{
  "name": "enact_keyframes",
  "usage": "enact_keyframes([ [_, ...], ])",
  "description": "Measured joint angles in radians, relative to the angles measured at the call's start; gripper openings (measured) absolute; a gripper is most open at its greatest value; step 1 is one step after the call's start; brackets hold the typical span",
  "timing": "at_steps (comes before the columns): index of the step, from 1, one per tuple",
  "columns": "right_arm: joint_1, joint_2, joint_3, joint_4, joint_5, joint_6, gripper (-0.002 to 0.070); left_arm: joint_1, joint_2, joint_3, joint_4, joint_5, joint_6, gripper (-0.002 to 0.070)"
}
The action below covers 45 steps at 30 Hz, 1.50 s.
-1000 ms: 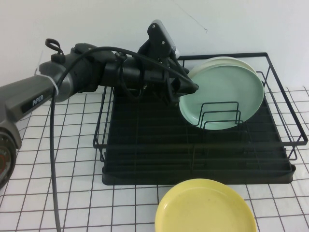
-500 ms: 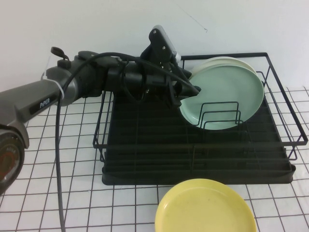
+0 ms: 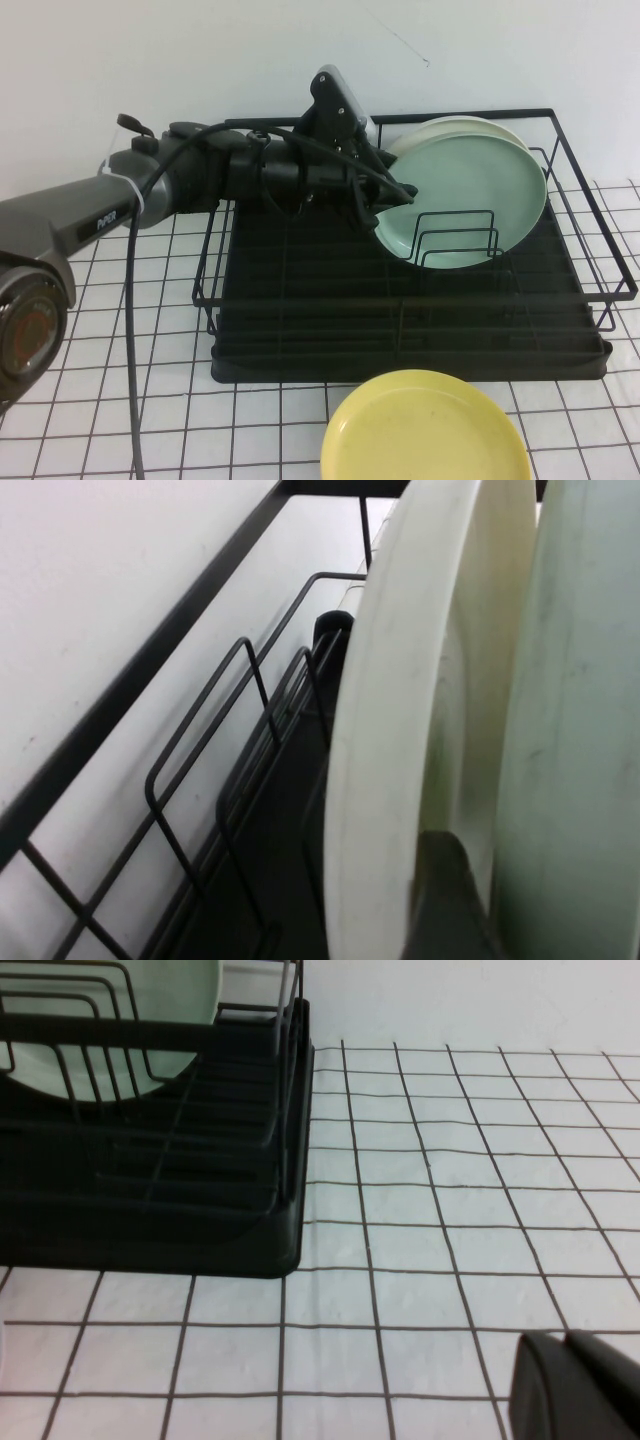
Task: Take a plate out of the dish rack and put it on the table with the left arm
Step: Grasp the plate from the shelf, then place the plate from the table
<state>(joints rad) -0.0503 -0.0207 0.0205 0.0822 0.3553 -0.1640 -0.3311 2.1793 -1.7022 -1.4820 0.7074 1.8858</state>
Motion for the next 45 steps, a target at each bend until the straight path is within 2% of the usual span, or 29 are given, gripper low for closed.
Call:
enact_keyframes([
  [4,0.000,0.000,0.000,0.000,0.000,0.000,-0.0001,0.000,0.013,0.000,-0.021,-0.005,0.015,0.0335],
  [6,0.000,0.000,0.000,0.000,0.000,0.000,-0.0001,0.000,0.016,0.000,-0.025,-0.012,0.015,0.0266],
  [9,0.000,0.000,0.000,0.000,0.000,0.000,-0.0001,0.000,0.018,0.000,-0.027,-0.026,0.025,0.0105],
  [10,0.000,0.000,0.000,0.000,0.000,0.000,-0.0001,0.000,0.018,0.000,-0.035,-0.029,0.025,0.0086],
  [19,0.000,0.000,0.000,0.000,0.000,0.000,-0.0001,0.000,0.006,-0.026,-0.042,-0.032,-0.022,0.0080],
  [26,0.000,0.000,0.000,0.000,0.000,0.000,-0.0001,0.000,-0.101,-0.051,-0.037,-0.018,-0.040,0.0074],
  [30,0.000,0.000,0.000,0.000,0.000,0.000,-0.0001,-0.007,-0.174,-0.052,-0.016,-0.001,-0.107,0.0060],
  [33,0.000,0.000,0.000,0.000,0.000,0.000,-0.0001,-0.019,-0.234,-0.052,0.057,0.001,-0.233,0.0059],
  [37,0.000,0.000,0.000,0.000,0.000,0.000,-0.0001,-0.044,-0.323,-0.052,0.302,0.034,-0.573,0.0059],
  [41,0.000,0.000,0.000,0.000,0.000,0.000,-0.0001,-0.066,-0.397,-0.052,0.569,0.172,-0.933,0.0059],
  [45,0.000,0.000,0.000,0.000,0.000,0.000,-0.0001,-0.073,-0.433,-0.052,0.700,0.364,-1.125,0.0059],
])
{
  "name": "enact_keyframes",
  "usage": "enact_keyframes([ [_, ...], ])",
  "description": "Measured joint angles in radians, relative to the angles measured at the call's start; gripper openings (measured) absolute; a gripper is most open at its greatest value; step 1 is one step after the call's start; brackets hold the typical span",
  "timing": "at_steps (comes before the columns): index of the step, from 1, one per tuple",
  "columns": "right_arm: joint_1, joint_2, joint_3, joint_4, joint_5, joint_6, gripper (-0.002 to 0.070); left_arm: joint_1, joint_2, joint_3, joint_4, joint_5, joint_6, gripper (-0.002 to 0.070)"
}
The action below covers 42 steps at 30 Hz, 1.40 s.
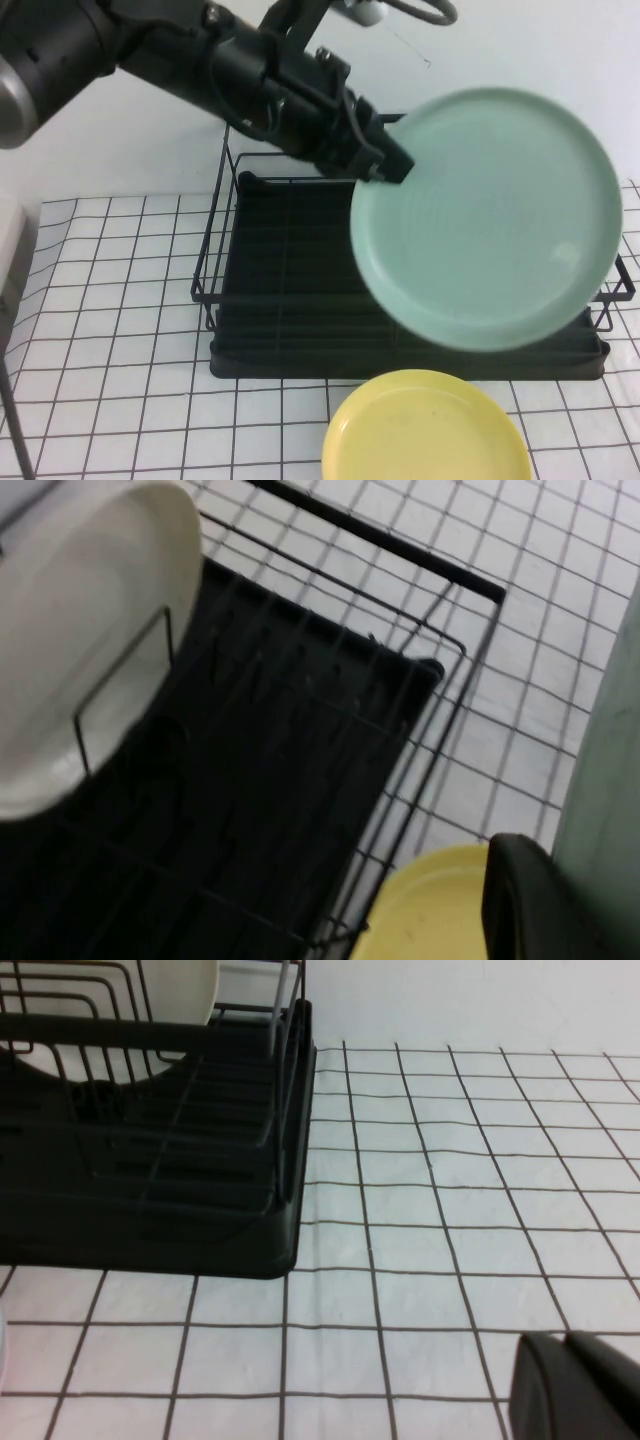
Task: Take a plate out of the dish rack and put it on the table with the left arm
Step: Place the plate from the table
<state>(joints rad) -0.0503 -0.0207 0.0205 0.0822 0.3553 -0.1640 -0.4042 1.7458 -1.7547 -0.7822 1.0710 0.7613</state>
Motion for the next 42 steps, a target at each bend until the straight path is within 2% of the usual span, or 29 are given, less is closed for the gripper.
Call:
enact_keyframes([
  [5,0.000,0.000,0.000,0.000,0.000,0.000,-0.0001,-0.003,-0.059,0.106,0.018,0.044,-0.073,0.0059],
  [12,0.000,0.000,0.000,0.000,0.000,0.000,-0.0001,-0.002,-0.207,0.441,-0.035,-0.063,-0.077,0.0059],
  [20,0.000,0.000,0.000,0.000,0.000,0.000,-0.0001,-0.004,-0.216,0.695,-0.072,-0.213,-0.098,0.0059],
  [42,0.000,0.000,0.000,0.000,0.000,0.000,-0.0001,-0.008,0.005,0.712,-0.144,-0.271,-0.092,0.0059],
])
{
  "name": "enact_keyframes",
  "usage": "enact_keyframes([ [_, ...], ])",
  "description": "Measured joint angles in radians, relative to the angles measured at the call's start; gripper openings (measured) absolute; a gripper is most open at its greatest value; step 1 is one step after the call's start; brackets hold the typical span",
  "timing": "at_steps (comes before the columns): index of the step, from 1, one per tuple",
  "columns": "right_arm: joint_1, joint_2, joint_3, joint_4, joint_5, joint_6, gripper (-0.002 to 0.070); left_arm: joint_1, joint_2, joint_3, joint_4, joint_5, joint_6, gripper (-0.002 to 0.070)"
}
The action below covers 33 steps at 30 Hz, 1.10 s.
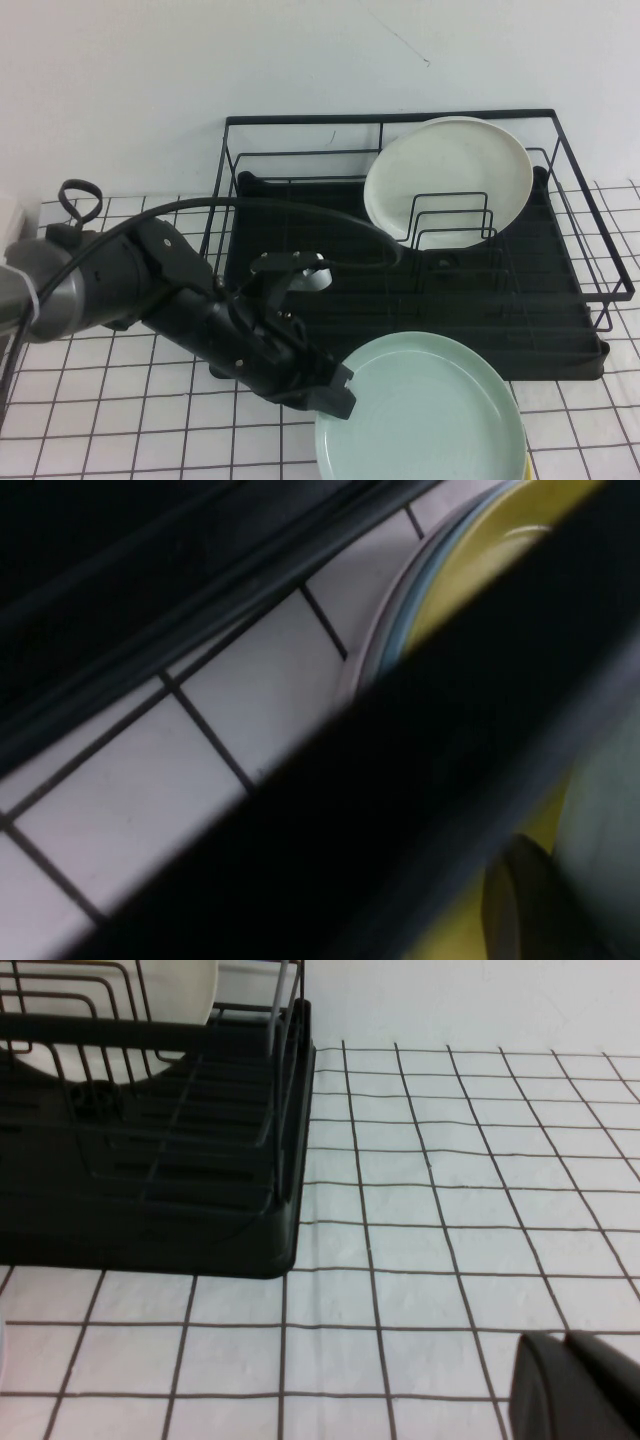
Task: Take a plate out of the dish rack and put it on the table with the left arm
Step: Place the plate from the table
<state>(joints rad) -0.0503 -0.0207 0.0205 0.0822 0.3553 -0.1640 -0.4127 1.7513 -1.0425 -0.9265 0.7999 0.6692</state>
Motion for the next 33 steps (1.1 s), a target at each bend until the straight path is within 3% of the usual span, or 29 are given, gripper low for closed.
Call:
enact_keyframes([
  [7,0.000,0.000,0.000,0.000,0.000,0.000,-0.0001,-0.066,0.003,0.000,0.008,-0.073,0.001,0.0059],
  [12,0.000,0.000,0.000,0.000,0.000,0.000,-0.0001,-0.070,0.008,0.000,0.008,-0.081,0.001,0.0066],
  [25,0.000,0.000,0.000,0.000,0.000,0.000,-0.0001,-0.068,0.008,-0.042,0.041,-0.066,0.006,0.0315],
  [33,0.000,0.000,0.000,0.000,0.000,0.000,-0.0001,-0.068,0.008,-0.182,0.193,0.091,-0.026,0.0342],
])
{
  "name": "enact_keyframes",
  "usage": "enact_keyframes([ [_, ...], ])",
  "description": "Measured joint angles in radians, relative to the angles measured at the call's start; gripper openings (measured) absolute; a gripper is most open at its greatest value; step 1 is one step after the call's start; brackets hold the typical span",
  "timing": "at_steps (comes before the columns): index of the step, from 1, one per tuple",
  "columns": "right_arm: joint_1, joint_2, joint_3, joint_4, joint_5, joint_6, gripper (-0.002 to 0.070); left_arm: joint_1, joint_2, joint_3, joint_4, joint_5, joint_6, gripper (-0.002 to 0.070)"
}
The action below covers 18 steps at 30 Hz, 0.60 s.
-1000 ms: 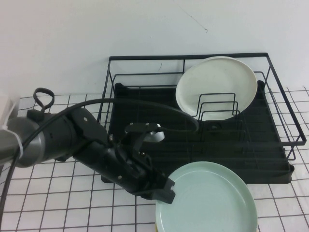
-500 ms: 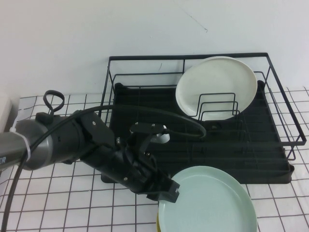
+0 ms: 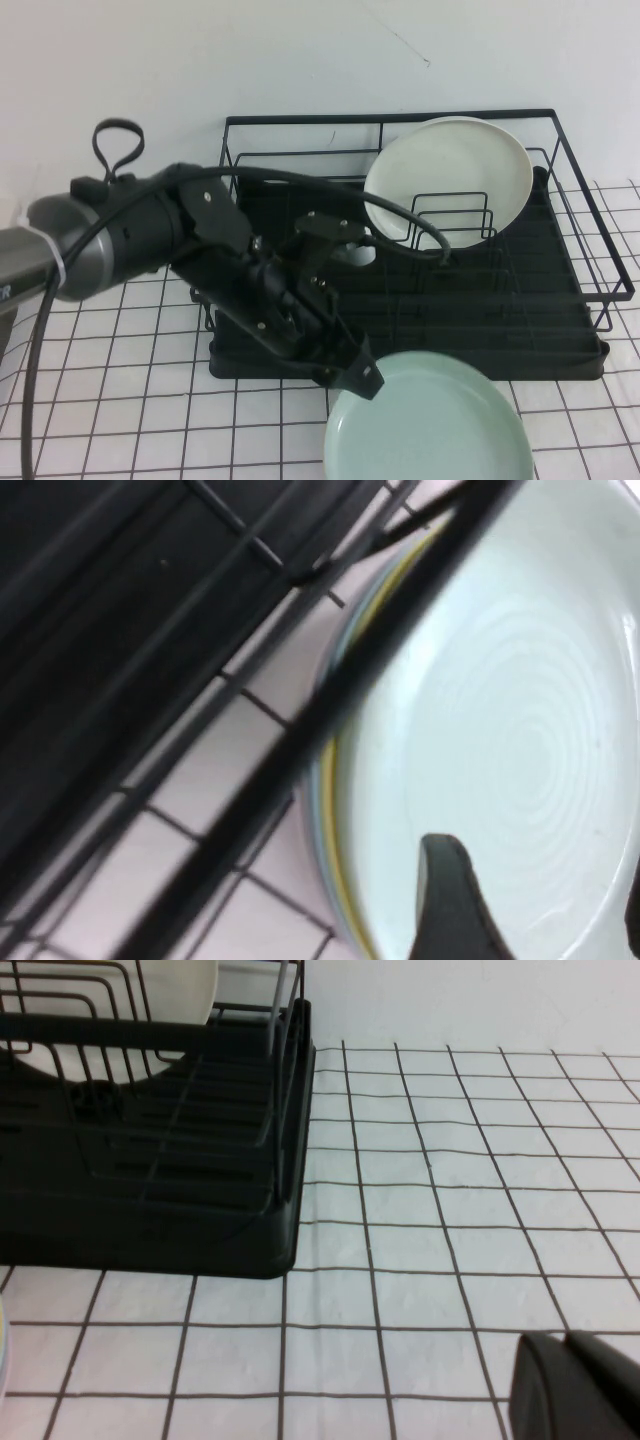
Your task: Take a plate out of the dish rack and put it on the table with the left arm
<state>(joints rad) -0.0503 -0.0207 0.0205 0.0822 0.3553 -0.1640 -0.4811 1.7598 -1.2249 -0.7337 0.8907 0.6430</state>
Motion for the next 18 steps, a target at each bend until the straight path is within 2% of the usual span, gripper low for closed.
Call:
enact_keyframes([
  [7,0.000,0.000,0.000,0.000,0.000,0.000,-0.0001,0.000,0.000,-0.076,0.146,0.041,-0.088,0.0332],
  [9,0.000,0.000,0.000,0.000,0.000,0.000,-0.0001,0.000,0.000,-0.091,0.162,0.057,-0.090,0.0276],
  [13,0.000,0.000,0.000,0.000,0.000,0.000,-0.0001,0.000,-0.017,-0.099,0.153,0.050,-0.061,0.0076],
  [15,0.000,0.000,0.000,0.000,0.000,0.000,-0.0001,0.000,-0.044,-0.099,0.139,0.035,-0.044,0.0035],
  [18,0.000,0.000,0.000,0.000,0.000,0.000,-0.0001,0.000,-0.103,-0.090,0.122,-0.009,-0.025,0.0011],
])
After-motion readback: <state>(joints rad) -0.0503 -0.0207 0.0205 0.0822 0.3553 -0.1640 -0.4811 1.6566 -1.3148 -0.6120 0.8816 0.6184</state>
